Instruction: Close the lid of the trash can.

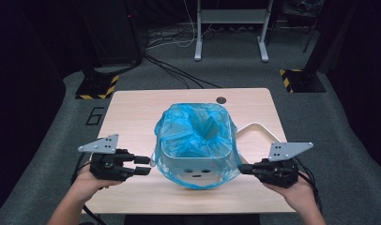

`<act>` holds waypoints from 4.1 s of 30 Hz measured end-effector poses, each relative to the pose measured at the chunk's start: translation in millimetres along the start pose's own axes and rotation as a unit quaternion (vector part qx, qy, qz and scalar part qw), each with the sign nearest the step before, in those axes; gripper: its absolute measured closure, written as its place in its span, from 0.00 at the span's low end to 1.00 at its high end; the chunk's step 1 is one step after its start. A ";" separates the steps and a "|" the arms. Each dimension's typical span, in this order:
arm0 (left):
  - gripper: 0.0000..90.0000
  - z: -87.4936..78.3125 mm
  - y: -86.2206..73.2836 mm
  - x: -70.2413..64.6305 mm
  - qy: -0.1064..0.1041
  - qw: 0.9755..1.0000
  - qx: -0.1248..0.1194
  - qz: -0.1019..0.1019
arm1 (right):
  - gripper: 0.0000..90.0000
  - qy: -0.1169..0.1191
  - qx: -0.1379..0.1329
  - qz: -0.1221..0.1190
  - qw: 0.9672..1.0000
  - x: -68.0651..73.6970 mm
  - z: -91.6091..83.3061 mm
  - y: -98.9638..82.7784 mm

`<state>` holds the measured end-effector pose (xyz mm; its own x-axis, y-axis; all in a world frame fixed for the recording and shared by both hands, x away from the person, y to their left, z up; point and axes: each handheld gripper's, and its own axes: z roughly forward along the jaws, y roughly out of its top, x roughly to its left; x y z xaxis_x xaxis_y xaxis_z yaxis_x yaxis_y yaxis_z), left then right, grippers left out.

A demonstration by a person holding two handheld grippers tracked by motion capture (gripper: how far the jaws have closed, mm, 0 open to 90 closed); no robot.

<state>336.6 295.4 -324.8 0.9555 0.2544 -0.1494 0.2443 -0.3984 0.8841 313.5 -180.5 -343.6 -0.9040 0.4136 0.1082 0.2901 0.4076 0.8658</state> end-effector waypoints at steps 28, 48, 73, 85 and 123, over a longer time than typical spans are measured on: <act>0.43 69.8 159.3 -6.2 0.004 0.991 0.068 0.118 | 0.99 0.006 -0.020 -0.009 1.000 6.1 0.5 -5.5; 0.43 102.3 147.5 15.9 0.011 0.983 0.160 0.094 | 0.99 0.005 -0.025 -0.003 1.000 5.9 -4.1 -9.4; 0.37 173.3 188.0 7.9 -0.027 0.974 0.187 0.125 | 1.00 0.009 -0.030 0.001 0.999 4.5 -5.0 -11.1; 0.38 196.9 172.5 16.1 -0.035 0.960 0.252 0.114 | 1.00 0.013 -0.030 0.008 0.999 1.6 -4.2 -13.2; 0.40 135.8 181.5 22.2 0.011 0.963 0.249 0.102 | 1.00 0.021 -0.013 0.011 1.000 0.5 3.8 -16.5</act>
<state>424.5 109.1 -227.7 0.9895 0.1433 0.0194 0.1066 -0.8135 0.5717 309.4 -184.0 -359.6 -0.9100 0.3870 0.1484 0.3029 0.3764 0.8755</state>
